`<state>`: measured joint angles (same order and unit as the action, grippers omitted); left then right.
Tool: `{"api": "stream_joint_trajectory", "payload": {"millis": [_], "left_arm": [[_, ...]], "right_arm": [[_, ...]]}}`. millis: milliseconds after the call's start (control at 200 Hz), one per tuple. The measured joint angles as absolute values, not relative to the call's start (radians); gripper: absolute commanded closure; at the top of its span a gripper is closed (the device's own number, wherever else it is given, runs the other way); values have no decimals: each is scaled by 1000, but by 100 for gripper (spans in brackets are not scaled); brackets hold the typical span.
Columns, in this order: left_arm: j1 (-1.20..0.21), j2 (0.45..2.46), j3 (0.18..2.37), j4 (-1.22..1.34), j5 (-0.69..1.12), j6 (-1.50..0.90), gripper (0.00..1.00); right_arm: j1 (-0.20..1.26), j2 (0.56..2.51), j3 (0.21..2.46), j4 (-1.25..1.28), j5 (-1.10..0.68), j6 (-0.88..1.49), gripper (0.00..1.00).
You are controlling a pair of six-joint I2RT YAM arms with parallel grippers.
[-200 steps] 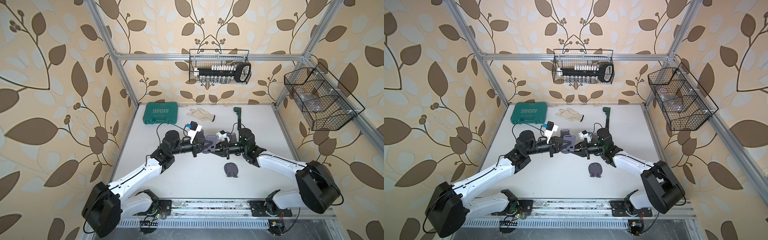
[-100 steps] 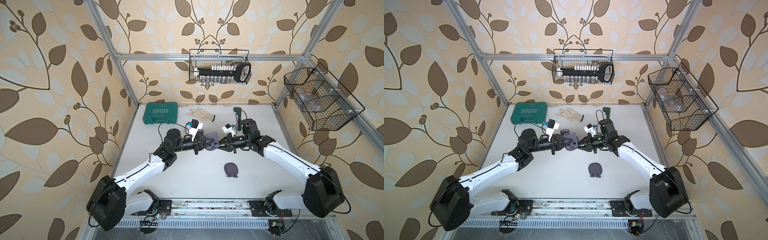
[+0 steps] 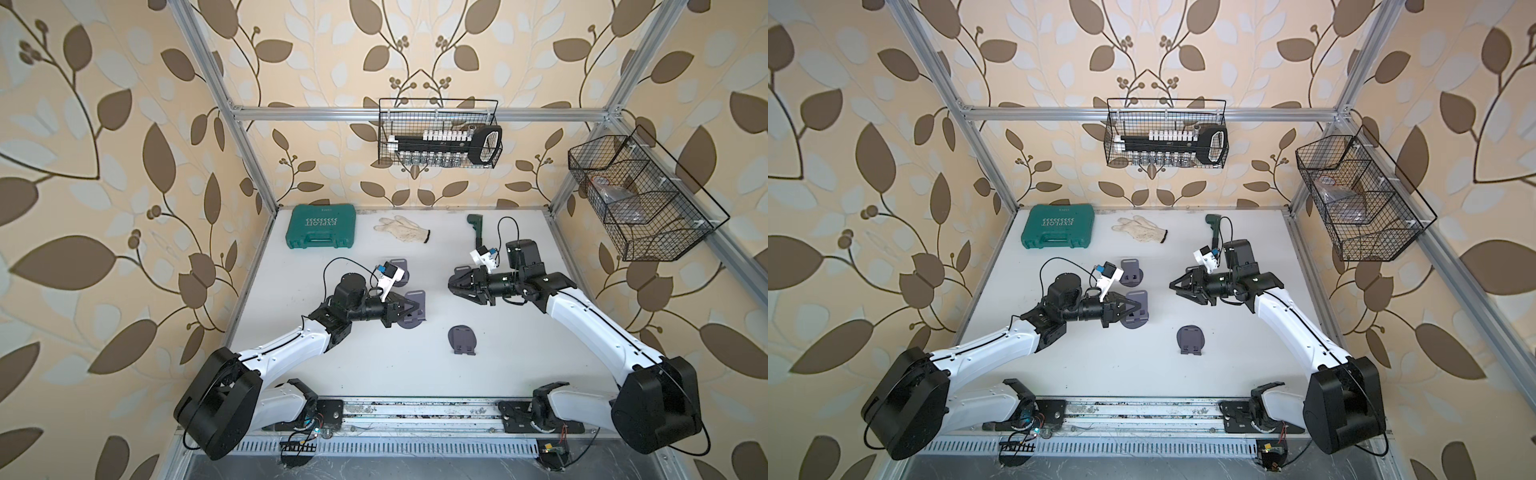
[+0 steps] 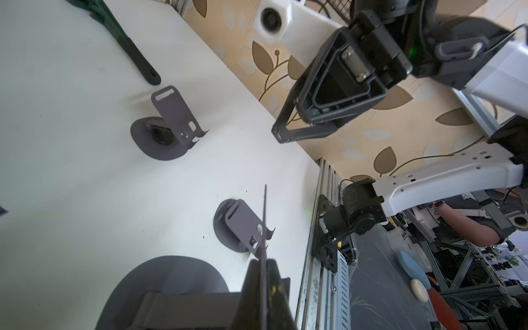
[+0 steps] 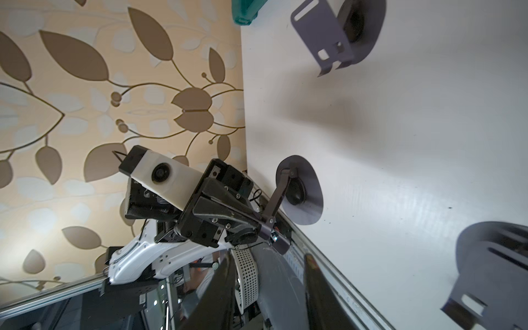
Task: Open the phone stand
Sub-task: Place the phone stand at the center of the board.
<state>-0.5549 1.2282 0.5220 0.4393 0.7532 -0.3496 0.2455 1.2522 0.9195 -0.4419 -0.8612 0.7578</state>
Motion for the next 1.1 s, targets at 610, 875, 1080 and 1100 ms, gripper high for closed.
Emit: {"api": "stream_joint_trajectory", "payload": {"millis": [610, 875, 1080, 1100], "left_arm": [[-548, 1599, 631, 405, 804, -179, 100], [-535, 1570, 650, 288, 754, -155, 56], [-535, 1492, 649, 225, 694, -150, 40], [-535, 1480, 649, 218, 686, -150, 38]], "right_arm": [[245, 1284, 950, -579, -608, 582, 68], [245, 1301, 927, -519, -640, 580, 69], [241, 1300, 879, -474, -690, 590, 69], [241, 1298, 875, -470, -692, 590, 69]]}}
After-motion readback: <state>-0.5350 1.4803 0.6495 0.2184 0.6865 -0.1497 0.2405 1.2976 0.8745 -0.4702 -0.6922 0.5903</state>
